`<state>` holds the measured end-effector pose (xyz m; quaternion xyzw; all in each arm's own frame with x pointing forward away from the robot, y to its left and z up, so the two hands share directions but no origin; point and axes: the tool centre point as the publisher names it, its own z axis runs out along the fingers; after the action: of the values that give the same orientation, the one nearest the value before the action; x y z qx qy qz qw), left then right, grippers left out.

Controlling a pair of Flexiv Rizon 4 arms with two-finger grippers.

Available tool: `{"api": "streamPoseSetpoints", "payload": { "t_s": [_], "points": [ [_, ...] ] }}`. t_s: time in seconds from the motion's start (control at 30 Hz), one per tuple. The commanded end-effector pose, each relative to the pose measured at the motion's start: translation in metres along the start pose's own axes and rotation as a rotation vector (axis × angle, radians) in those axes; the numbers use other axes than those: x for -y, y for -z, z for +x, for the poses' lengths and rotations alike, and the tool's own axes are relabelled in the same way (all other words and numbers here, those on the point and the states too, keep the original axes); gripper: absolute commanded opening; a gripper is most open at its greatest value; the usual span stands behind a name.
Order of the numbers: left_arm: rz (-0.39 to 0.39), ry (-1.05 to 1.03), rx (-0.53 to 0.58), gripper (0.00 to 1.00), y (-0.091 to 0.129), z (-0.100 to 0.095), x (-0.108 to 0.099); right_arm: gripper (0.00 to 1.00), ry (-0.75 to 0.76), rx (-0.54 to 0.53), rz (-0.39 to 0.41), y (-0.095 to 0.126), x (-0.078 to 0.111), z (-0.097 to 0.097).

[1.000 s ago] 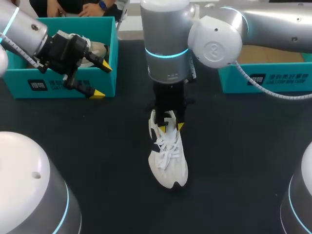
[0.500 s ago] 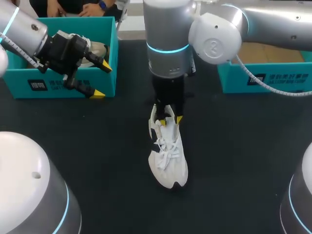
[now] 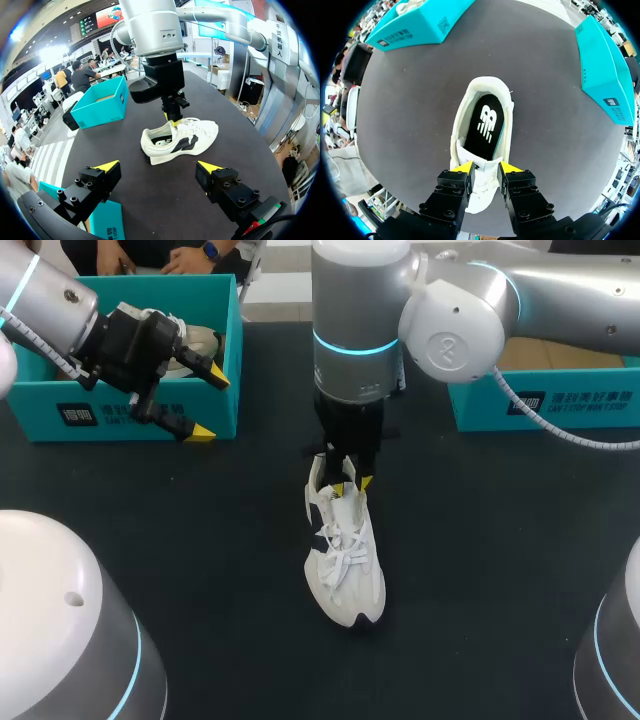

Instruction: Take the shoe out of the shoebox, open the shoe tongue, remove and reinsert the insole, then place the shoe into the shoebox

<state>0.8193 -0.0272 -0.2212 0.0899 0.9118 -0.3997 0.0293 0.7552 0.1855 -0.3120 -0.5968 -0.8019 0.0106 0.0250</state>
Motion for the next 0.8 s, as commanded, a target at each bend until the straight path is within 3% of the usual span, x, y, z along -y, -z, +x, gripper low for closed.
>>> {"api": "streamPoseSetpoints", "payload": {
  "t_s": [0.03, 0.43, 0.63, 0.73, 0.8],
  "points": [
    [-0.003, 0.0, 0.0, 1.0, 0.0, 0.001, 0.0, 0.31, 0.015, 0.005, -0.031, 0.016, 0.008, -0.002],
    [-0.003, 0.0, 0.0, 1.0, 0.0, 0.001, 0.0, 0.27, 0.062, -0.062, -0.015, -0.016, -0.009, 0.014],
    [-0.003, 0.0, 0.0, 1.0, 0.0, 0.001, 0.0, 0.28, 0.091, -0.029, -0.039, -0.002, -0.003, 0.008],
    [-0.003, 0.0, 0.0, 1.0, 0.0, 0.001, 0.0, 0.31, 0.307, 0.061, -0.064, 0.013, -0.001, 0.007],
    [-0.003, 0.0, 0.0, 1.0, 0.0, 0.001, 0.0, 0.33, 0.541, 0.153, -0.013, 0.021, -0.003, 0.01]
  ]
}}
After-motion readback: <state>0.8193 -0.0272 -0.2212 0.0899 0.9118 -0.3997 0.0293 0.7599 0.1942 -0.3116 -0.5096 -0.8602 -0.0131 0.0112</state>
